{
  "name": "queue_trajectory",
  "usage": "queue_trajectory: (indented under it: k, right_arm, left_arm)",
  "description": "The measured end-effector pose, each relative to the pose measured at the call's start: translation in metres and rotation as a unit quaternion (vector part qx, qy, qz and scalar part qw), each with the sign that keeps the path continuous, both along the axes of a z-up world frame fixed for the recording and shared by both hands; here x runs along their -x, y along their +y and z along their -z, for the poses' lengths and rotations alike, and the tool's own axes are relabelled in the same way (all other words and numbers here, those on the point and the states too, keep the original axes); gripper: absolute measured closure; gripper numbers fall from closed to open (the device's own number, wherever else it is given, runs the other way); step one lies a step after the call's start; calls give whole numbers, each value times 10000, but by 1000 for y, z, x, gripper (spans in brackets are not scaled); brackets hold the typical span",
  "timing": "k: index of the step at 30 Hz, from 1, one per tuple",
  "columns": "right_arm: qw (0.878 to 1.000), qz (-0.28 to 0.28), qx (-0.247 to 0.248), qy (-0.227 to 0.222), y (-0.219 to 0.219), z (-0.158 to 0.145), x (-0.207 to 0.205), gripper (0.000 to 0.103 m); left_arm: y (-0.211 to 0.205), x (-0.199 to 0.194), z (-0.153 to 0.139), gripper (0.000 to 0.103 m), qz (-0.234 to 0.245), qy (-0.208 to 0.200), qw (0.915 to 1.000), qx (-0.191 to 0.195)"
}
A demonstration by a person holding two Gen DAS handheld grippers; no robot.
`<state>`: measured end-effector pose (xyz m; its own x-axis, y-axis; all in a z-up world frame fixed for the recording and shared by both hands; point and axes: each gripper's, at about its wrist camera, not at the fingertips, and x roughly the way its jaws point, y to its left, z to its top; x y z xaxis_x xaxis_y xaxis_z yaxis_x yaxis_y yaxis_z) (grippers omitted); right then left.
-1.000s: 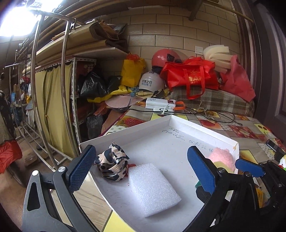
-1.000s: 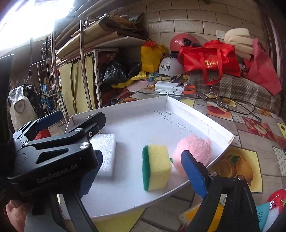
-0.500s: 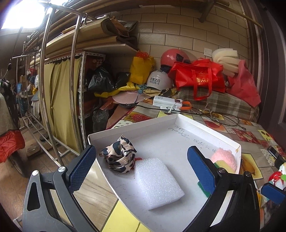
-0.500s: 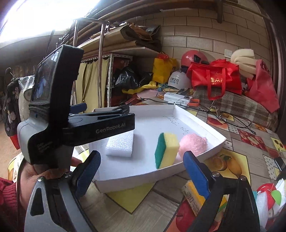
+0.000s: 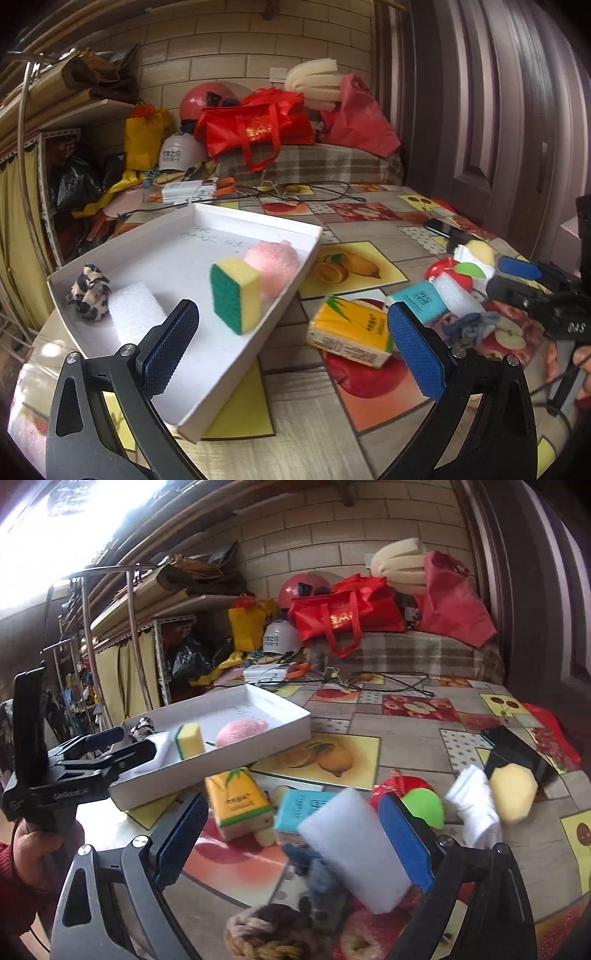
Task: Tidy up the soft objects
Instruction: 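Grasp the braided rope knot with the left tool while the right tool grasps the white sock, then carry the rope knot and white sock into the white tray and open both tools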
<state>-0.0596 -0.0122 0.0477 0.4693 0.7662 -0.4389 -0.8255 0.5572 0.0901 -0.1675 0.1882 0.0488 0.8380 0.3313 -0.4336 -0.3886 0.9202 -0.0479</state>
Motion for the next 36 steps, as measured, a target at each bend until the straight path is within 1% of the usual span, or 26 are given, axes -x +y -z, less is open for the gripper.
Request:
queue_trajectory:
  k: [2, 4, 7, 8, 9, 10, 11, 13, 14, 15, 17, 19, 22, 23, 24, 25, 26, 27, 28, 29, 30, 32, 33, 35, 36]
  right_arm:
    - [9995, 312, 59, 62, -24, 1, -22, 9]
    - [9982, 494, 217, 247, -46, 4, -40, 9]
    - [9949, 661, 351, 680, -71, 10, -62, 10]
    - [9938, 683, 395, 786, -75, 12, -68, 13]
    - [9929, 695, 445, 856, -77, 14, -73, 24]
    - [9922, 689, 503, 912, -78, 16, -77, 29]
    - [9917, 629, 544, 978, -75, 18, -79, 33]
    - [9915, 462, 634, 1035, -68, 22, -80, 34]
    - [9916, 361, 691, 1029, -64, 23, -79, 37]
    - [9916, 278, 764, 1009, -58, 25, -79, 41]
    - [9903, 293, 933, 985, -44, 29, -84, 41]
    - [9883, 398, 1024, 1054, -34, 33, -94, 42]
    - [9853, 508, 1112, 1194, -20, 37, -106, 43]
    - [9846, 524, 1159, 1197, -16, 38, -108, 44]
    - [9838, 532, 1220, 1200, -12, 39, -110, 49]
    - [9827, 536, 1283, 1227, -8, 41, -111, 51]
    - [9814, 526, 1333, 1275, -6, 43, -113, 59]
    - [9816, 543, 1316, 1274, -6, 43, -114, 67]
    - [9817, 547, 1294, 1286, -6, 43, -115, 71]
    - [9816, 527, 1277, 1320, -7, 43, -116, 73]
    - [9822, 505, 1214, 1338, -9, 42, -116, 76]
    - [9851, 552, 1006, 1282, -16, 36, -115, 77]
    - [9873, 586, 844, 1211, -22, 32, -113, 77]
    - [9920, 673, 431, 982, -34, 21, -105, 77]
    - [9938, 714, 199, 827, -41, 15, -100, 77]
  left_arm:
    - [-25, -14, 1, 0, 756, 207, 9968, 153]
    - [-48, -29, 3, 0, 1378, 490, 9888, 295]
    - [-80, -50, 7, 0, 2054, 946, 9735, 348]
    - [-89, -57, 9, 0, 2186, 1120, 9689, 284]
    - [-99, -63, 11, 0, 2278, 1275, 9652, 175]
    - [-106, -65, 15, 0, 2350, 1400, 9618, 67]
    - [-112, -70, 17, 0, 2389, 1520, 9591, -16]
    - [-118, -74, 21, 0, 2436, 1697, 9549, -97]
    - [-119, -75, 23, 0, 2467, 1756, 9530, -97]
    - [-120, -77, 24, 1, 2466, 1795, 9523, -86]
    - [-117, -79, 27, 4, 2450, 1836, 9520, -11]
    - [-113, -82, 29, 4, 2396, 1880, 9524, 81]
    - [-110, -84, 32, 5, 2412, 1941, 9506, 204]
    - [-110, -84, 32, 7, 2419, 1954, 9501, 225]
    - [-110, -85, 33, 9, 2414, 1984, 9496, 235]
    - [-110, -87, 35, 14, 2411, 2045, 9484, 240]
    - [-111, -89, 37, 24, 2427, 2118, 9464, 247]
    - [-111, -93, 39, 32, 2474, 2199, 9433, 260]
    - [-113, -94, 40, 44, 2487, 2251, 9418, 226]
    - [-116, -93, 40, 60, 2524, 2230, 9414, 165]
    - [-119, -91, 39, 66, 2601, 2222, 9396, 117]
    - [-122, -86, 36, 68, 2593, 2097, 9428, -6]
    - [-121, -82, 32, 68, 2556, 1960, 9467, -39]
    - [-112, -72, 22, 68, 2449, 1568, 9568, 13]
    - [-106, -65, 16, 68, 2339, 1303, 9635, 48]
